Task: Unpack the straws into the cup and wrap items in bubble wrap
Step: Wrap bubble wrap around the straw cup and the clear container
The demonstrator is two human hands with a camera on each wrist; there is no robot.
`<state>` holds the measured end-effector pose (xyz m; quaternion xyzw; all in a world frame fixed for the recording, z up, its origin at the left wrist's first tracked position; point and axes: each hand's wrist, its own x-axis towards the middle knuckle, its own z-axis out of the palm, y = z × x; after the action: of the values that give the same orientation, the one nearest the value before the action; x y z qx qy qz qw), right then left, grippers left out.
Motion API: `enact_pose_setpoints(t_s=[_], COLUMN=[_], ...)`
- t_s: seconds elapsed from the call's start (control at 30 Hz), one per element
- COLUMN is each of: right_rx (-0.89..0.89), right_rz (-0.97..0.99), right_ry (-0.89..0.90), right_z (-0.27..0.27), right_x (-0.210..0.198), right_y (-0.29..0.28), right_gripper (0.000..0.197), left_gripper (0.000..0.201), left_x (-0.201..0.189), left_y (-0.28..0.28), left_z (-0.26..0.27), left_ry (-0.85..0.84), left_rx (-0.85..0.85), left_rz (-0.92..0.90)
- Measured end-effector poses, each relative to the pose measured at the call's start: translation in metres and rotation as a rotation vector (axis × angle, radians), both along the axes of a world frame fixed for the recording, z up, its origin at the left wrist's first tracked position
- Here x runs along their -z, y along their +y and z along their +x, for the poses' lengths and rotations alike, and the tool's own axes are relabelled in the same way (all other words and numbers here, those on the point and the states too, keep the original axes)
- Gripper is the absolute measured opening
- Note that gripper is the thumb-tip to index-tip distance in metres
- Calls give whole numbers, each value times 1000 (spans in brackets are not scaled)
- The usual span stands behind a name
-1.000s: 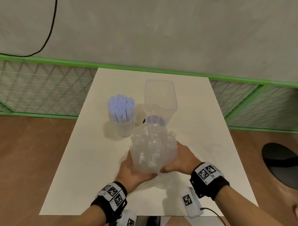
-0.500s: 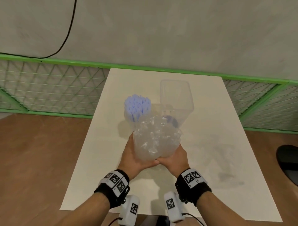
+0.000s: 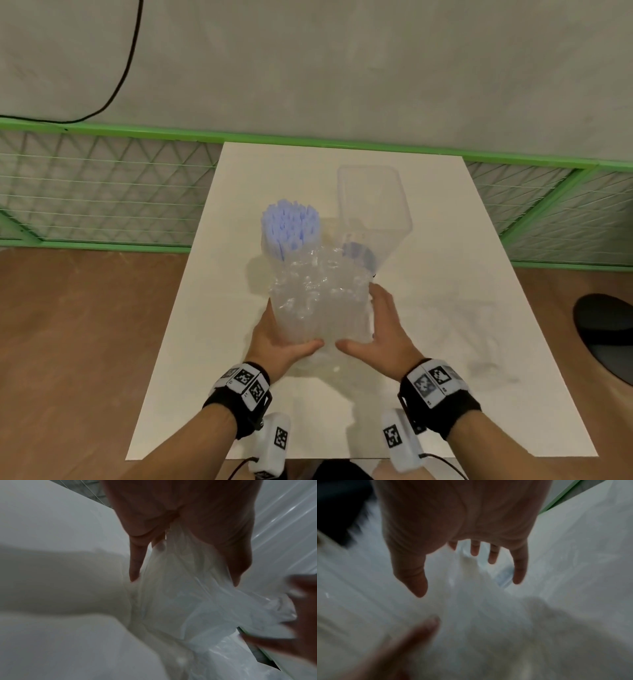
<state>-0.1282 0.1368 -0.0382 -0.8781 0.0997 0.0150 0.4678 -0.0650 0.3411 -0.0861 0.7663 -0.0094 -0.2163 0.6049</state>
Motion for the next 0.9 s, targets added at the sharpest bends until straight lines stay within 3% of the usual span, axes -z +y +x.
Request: enact_pose_setpoints(t_s=[0.1,0.23,0.63,0.9], right_rx=[1,-129,-295,-239], right_rz=[52,30,-7,-73], right_ry=[-93,-169,-302,-350], right_z=[-4,8,30,37], right_x=[-27,-50,-49,-46], right_y=[-17,-27,-25,-15], right_gripper=[89,77,54,38], left_gripper=[95,95,63,73], left_x=[3,5,-8,-2], left_y=[1,0,-10,-11], left_z=[1,0,-8,-1], left_ry=[50,90,35,-16], left_rx=[-15,-32,-132,-81], left_rz=[-9,-6,-67,-50])
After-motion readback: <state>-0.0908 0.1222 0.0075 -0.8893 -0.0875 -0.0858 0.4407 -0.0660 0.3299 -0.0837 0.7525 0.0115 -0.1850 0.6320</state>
